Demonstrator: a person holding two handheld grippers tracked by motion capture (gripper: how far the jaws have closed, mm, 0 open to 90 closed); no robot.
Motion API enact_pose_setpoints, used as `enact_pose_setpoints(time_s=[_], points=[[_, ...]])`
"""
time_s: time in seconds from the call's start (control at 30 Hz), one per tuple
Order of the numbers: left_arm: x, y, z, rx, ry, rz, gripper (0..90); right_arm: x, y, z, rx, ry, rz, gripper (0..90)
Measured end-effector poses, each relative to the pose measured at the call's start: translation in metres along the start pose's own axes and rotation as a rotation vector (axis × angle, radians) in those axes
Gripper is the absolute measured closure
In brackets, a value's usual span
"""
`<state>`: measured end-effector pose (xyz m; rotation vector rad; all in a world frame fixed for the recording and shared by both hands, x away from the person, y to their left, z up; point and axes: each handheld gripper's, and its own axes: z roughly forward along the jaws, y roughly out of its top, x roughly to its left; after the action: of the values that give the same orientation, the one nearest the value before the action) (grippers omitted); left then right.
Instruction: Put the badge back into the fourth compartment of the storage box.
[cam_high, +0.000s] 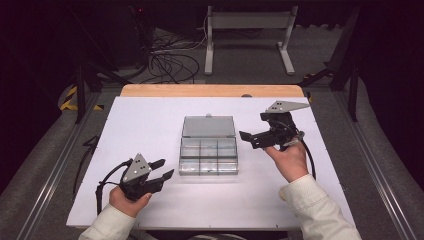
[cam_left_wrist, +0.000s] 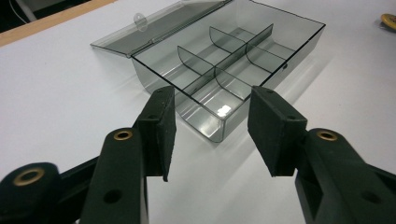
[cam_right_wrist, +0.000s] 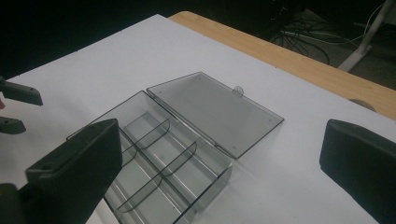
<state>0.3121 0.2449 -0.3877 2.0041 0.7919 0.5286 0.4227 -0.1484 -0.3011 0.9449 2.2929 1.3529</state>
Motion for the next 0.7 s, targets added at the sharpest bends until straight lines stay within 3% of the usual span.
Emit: enact_pose_setpoints(time_s=[0.3, 0.47, 0.7], points=[[0.0, -0.002, -0.003, -0.015, -0.02, -0.005, 47.0, -0.001, -0.011, -0.014, -0.022, 0.0, 0.005, 0.0], [-0.001, -0.004, -0.006, -0.029, -0.025, -0.01, 42.7, 0.004, -0.016, -0.023, -0.019, -0.013, -0.02, 0.0], [-0.001, -0.009, -0.013, -0.055, 0.006, -0.009, 37.4, 0.006, -0.028, -0.038, -0.003, -0.011, -0.023, 0.8]])
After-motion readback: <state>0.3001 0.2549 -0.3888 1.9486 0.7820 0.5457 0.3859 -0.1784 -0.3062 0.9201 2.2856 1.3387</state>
